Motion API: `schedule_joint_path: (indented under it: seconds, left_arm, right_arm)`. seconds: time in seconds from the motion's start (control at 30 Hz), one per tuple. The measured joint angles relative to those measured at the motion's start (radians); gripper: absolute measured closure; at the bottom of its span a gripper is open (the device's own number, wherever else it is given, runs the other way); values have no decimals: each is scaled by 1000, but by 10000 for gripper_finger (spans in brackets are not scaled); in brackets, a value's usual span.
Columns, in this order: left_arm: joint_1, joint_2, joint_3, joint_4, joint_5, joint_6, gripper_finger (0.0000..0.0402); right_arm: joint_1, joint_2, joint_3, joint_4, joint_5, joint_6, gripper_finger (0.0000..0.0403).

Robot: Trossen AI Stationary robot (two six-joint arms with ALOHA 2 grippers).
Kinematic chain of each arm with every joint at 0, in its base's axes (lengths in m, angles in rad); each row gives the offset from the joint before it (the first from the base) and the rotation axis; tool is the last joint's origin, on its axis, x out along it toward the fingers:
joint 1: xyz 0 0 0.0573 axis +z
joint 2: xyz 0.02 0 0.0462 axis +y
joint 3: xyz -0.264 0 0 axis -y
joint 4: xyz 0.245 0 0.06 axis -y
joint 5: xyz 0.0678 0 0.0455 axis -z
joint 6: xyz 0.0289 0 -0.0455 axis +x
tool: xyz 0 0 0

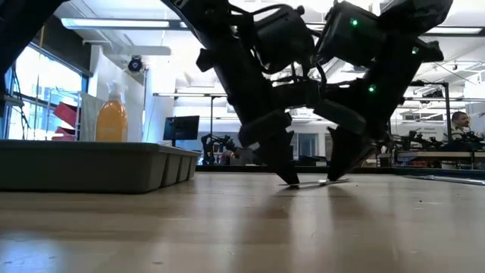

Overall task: Sort silverware
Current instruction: Put the silver knife into the black silverware tray

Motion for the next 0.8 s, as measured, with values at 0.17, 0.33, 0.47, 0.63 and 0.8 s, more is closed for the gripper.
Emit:
schedule_joint_path:
  seconds: [0.17,0.33,0.47,0.63,0.8]
  left_arm:
    - [-24,1,1,-14,-9,-32,401]
    - [-47,-10,-2,-33,-21,-33,401]
    - [-58,-21,-2,-38,-40,-15,401]
    - [-71,-20,-6,-21,-82,47,401]
    - [-81,-21,-30,51,-128,110,401]
  right_arm:
    - [14,7,0,16,15,1,403]
    - [36,-46,3,-15,25,-3,403]
    - [36,-101,4,-47,4,33,394]
    - [29,-113,6,-40,-90,43,331]
    - [20,-105,-5,-29,-155,66,246]
